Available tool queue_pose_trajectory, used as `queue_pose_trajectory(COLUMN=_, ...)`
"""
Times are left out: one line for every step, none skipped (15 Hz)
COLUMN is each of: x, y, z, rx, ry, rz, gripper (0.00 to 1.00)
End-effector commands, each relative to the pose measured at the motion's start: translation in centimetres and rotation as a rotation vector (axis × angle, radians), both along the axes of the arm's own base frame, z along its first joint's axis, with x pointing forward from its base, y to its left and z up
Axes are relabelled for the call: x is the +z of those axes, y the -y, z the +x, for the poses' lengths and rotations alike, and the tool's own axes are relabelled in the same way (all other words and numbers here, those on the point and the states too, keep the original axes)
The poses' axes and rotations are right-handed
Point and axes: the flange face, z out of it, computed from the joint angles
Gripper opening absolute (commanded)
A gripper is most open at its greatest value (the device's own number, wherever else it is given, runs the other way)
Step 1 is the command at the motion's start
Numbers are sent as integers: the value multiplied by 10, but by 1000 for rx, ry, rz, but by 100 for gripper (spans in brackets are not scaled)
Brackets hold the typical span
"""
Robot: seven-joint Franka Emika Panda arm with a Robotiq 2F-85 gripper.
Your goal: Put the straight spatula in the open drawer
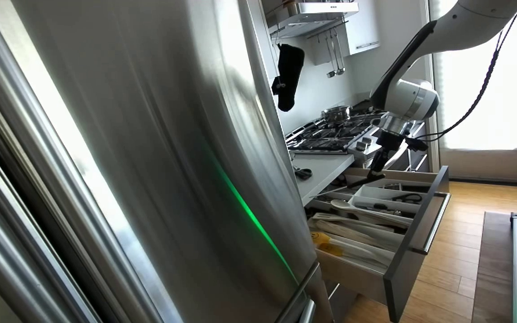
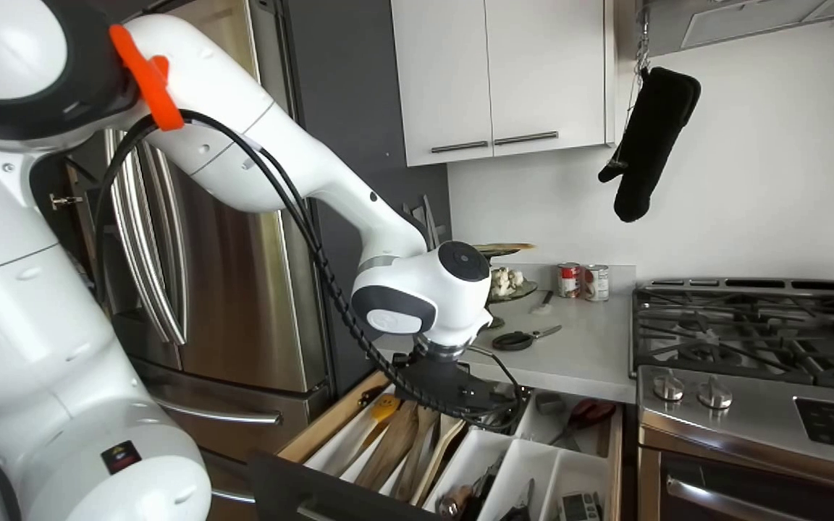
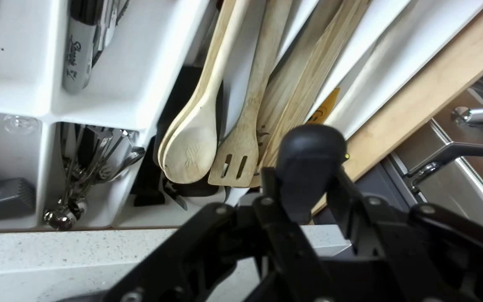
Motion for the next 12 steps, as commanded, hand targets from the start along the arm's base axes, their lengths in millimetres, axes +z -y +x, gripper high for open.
queue_pose_trajectory(x=2, y=-1, z=2, rx=4, ry=2, rz=-1, gripper=34)
queue_pose_trajectory(x=2, y=-1, z=3, rx=5, ry=3, rz=-1, gripper=34)
queue_pose_trajectory(x=3, y=-1, z=3, rx=6, ry=4, rz=-2, gripper=34)
queue_pose_trajectory(x=3, y=-2, z=3, rx=6, ry=4, rz=-2, gripper=34)
queue_pose_trajectory(x=2, y=-1, z=3, rx=6, ry=4, rz=-2, gripper=9)
queue_pose_trajectory(x=-1, y=-3, z=0, rx=4, ry=-11, rz=-10, gripper=9)
queue_pose_trajectory(x=-6, y=-3, z=-4, rx=-3, ry=-24, rz=-10, gripper=9)
queue_pose_trajectory(x=-12, y=-2, z=-9, rx=-21, ry=-40, rz=-12, gripper=9)
queue_pose_trajectory(x=-18, y=-1, z=-16, rx=-34, ry=-55, rz=-6, gripper=9)
queue_pose_trajectory(x=-24, y=0, z=-22, rx=-47, ry=-68, rz=-2, gripper=9)
queue_pose_trajectory(x=-31, y=0, z=-29, rx=-66, ry=-80, rz=-2, gripper=9)
queue_pose_trajectory(x=-37, y=2, z=-36, rx=-92, ry=-86, rz=-1, gripper=9)
